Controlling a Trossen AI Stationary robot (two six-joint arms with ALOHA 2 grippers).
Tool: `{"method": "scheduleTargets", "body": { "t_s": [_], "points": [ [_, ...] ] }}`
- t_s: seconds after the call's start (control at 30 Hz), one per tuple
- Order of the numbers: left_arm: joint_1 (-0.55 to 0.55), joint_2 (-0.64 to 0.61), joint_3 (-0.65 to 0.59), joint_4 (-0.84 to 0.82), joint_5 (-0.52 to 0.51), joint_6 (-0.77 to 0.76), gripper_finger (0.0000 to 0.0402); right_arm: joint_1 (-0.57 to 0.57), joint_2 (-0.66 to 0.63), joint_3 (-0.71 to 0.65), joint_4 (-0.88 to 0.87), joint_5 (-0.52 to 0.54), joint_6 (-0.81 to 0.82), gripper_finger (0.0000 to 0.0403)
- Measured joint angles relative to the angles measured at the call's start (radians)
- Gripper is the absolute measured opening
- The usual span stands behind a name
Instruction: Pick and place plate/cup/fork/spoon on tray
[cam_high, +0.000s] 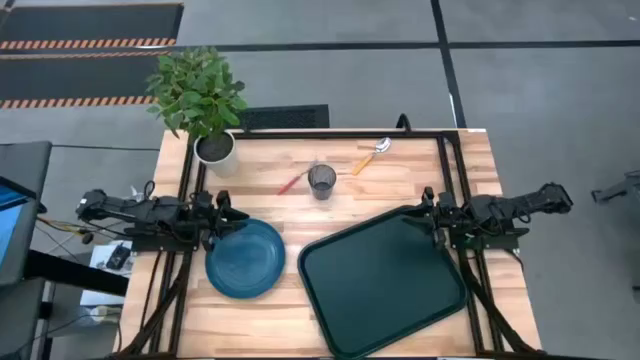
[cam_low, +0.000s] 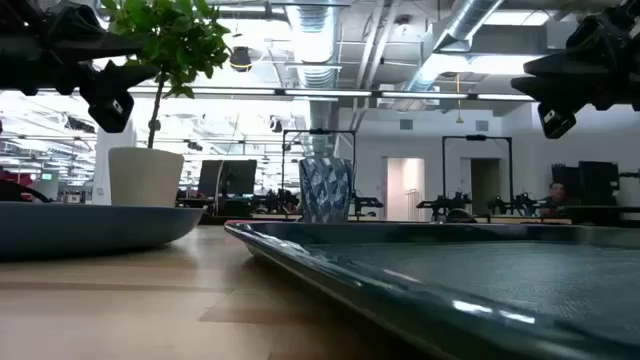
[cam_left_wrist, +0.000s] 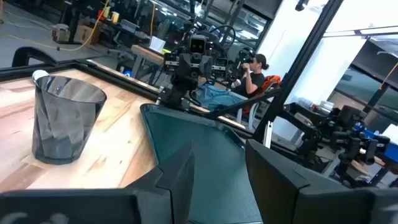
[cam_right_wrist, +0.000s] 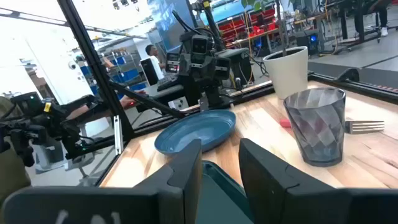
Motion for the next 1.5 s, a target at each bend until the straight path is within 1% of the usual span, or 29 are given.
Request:
{"method": "scheduleTargets", "body": {
  "t_s": [1.23, 1.3, 1.4, 1.5],
  "points": [
    [0.000, 0.000, 0.000, 0.000, 0.000, 0.000, 0.0131, 0.000, 0.000, 0.000, 0.000, 0.000, 0.000, 0.0134],
    [0.000, 0.000, 0.000, 0.000, 0.000, 0.000, 0.0131, -0.003, 0.000, 0.000, 0.001, 0.003, -0.026, 0.0134],
    [0.000, 0.000, 0.000, 0.000, 0.000, 0.000, 0.0131, -0.014, 0.000, 0.000, 0.007, 0.008, -0.114, 0.0134],
    [0.000, 0.000, 0.000, 0.000, 0.000, 0.000, 0.0131, -0.025, 0.000, 0.000, 0.030, 0.013, -0.129, 0.0134]
  ]
}}
